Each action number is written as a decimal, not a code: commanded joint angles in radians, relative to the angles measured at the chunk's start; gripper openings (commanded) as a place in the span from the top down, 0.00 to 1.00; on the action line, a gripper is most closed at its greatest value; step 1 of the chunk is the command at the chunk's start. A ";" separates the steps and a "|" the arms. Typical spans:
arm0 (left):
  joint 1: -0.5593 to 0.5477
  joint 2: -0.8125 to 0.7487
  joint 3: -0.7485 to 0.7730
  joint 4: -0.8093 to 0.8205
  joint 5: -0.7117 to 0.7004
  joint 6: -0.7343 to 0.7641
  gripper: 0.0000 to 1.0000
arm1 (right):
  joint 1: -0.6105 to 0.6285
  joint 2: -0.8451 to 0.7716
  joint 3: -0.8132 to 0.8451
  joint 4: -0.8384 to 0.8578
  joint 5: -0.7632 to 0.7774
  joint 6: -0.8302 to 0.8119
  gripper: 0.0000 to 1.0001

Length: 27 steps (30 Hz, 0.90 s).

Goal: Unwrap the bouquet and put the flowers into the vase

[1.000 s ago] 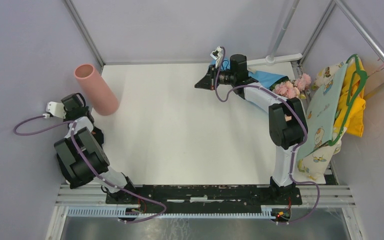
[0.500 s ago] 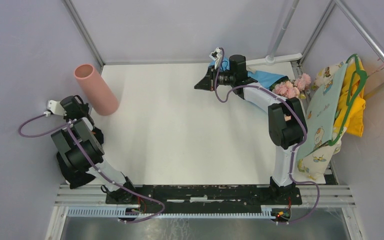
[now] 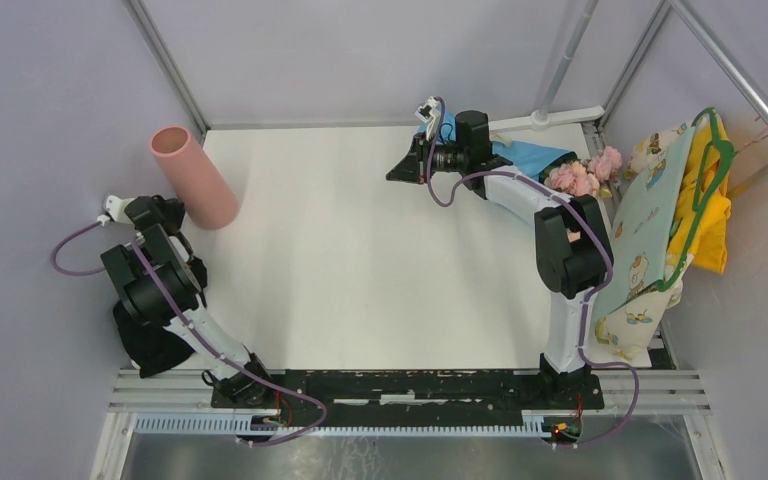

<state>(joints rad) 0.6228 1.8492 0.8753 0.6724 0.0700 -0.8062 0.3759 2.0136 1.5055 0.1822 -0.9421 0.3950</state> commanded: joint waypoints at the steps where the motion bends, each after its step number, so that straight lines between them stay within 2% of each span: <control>1: 0.027 0.051 0.023 0.096 0.204 -0.011 0.98 | 0.004 0.017 0.005 0.016 -0.027 -0.014 1.00; 13: 0.022 0.109 0.050 0.194 0.349 -0.050 0.98 | 0.004 0.033 0.007 0.030 -0.027 -0.006 1.00; 27: -0.093 0.088 0.102 0.099 0.350 0.045 0.98 | 0.004 0.064 0.049 0.034 -0.024 0.009 1.00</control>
<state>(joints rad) 0.5808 1.9289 0.9070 0.8017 0.2890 -0.7994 0.3759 2.0724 1.5055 0.1780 -0.9421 0.3981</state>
